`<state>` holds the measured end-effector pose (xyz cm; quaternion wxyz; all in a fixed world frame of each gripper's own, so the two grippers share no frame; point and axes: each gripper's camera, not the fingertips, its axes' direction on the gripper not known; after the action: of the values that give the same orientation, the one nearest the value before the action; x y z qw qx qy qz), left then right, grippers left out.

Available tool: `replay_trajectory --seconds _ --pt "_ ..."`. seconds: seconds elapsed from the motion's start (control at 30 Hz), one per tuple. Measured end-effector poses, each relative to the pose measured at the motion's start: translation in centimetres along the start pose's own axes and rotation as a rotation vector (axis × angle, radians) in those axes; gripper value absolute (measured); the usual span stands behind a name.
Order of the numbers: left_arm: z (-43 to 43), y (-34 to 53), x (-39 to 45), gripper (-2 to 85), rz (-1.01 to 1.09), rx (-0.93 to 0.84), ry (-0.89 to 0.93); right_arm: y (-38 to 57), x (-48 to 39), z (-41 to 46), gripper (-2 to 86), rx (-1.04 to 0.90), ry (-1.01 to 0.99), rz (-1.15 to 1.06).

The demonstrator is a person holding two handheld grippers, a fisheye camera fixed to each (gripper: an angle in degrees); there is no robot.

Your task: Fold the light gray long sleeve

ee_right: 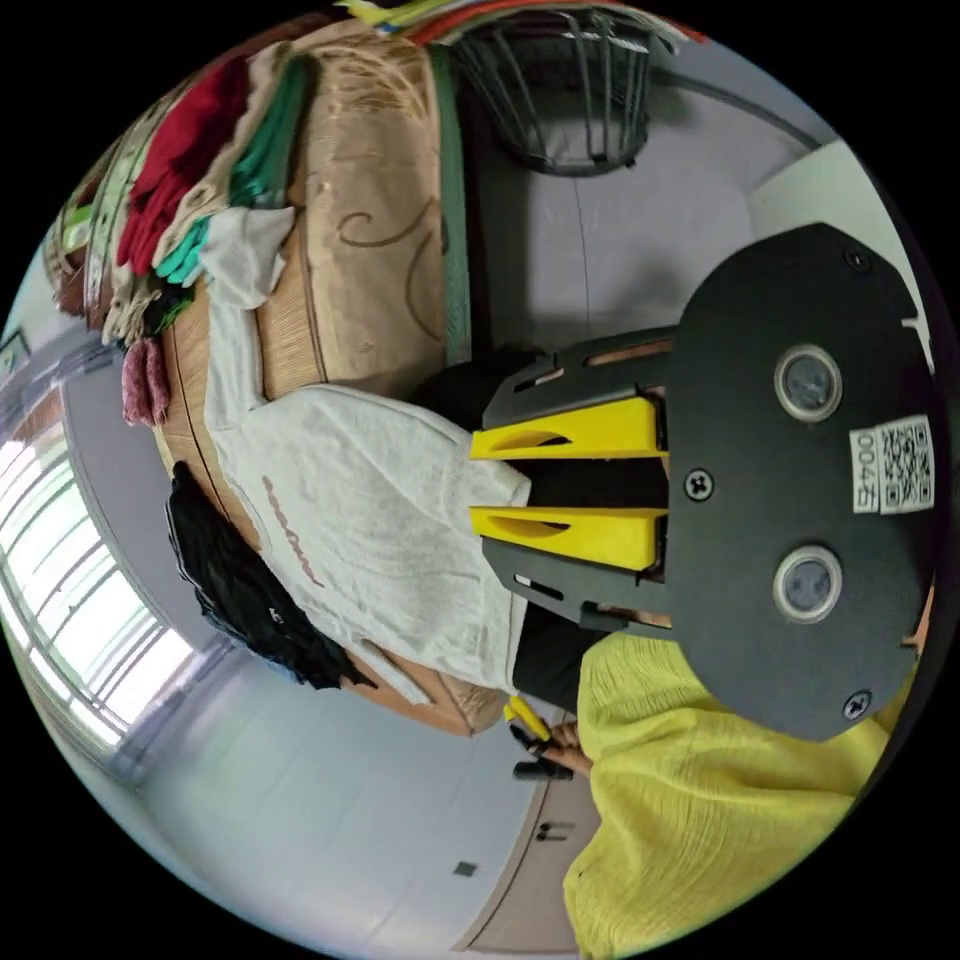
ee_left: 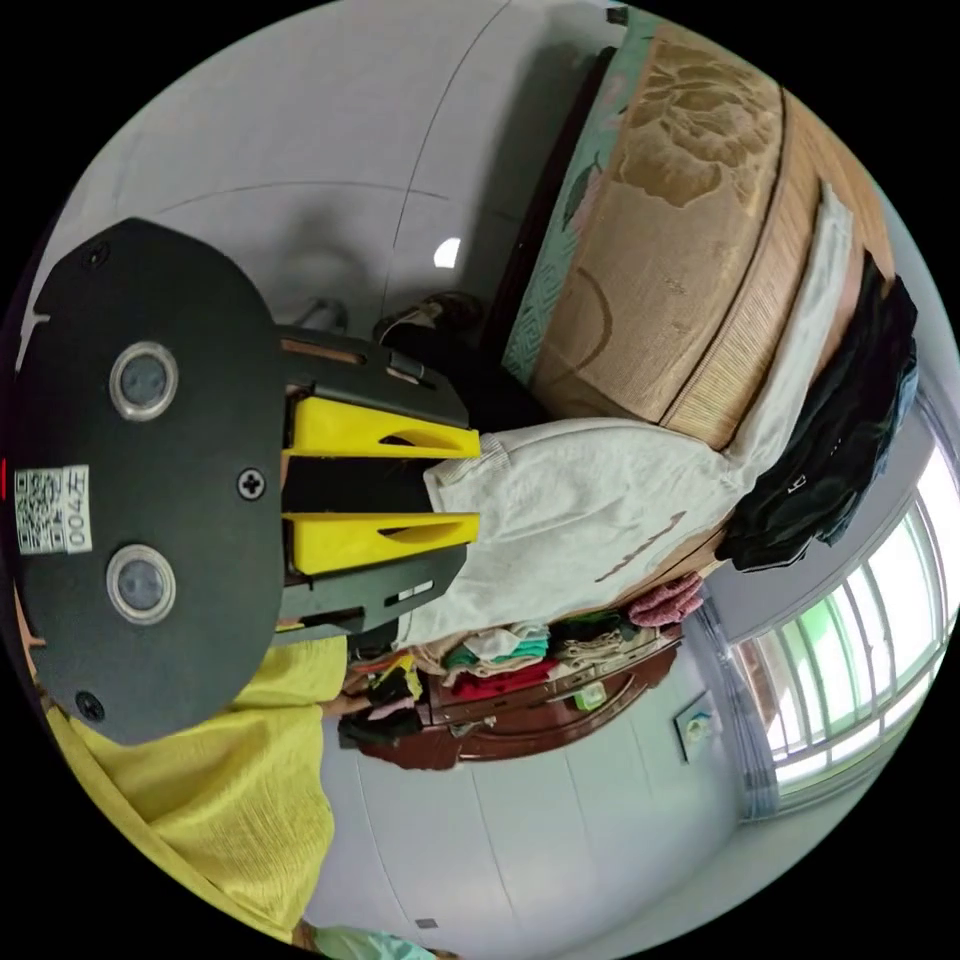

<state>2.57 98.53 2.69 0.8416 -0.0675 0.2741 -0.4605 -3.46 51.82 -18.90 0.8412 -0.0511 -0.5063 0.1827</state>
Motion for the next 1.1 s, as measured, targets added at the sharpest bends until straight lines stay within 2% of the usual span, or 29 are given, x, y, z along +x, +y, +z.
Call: replay_trajectory --seconds 0.2,0.3,0.53,0.7,0.87,1.1 --pt "2.7 2.5 -2.2 9.7 -0.032 -0.014 0.05 2.5 6.6 -1.8 9.8 0.017 -0.239 0.209" --pt "3.6 3.4 -3.2 9.9 -0.05 -0.006 0.075 3.4 8.0 -2.1 9.9 -0.002 -0.287 0.244" --pt "5.3 5.0 -5.0 11.2 -0.077 -0.003 0.088 3.6 8.2 -2.9 9.6 -0.076 -0.217 0.188" --pt "6.2 6.2 -6.7 12.3 -0.123 0.017 0.125 3.8 7.5 -4.1 3.0 -0.085 -0.139 0.112" --pt "7.1 7.0 -7.5 13.2 -0.131 0.01 0.106 4.1 7.7 -6.7 0.7 -0.065 -0.017 0.065" --pt "8.9 7.1 -8.4 13.8 -0.139 -0.024 0.081 4.9 10.5 -6.7 1.5 -0.089 -0.12 0.167"
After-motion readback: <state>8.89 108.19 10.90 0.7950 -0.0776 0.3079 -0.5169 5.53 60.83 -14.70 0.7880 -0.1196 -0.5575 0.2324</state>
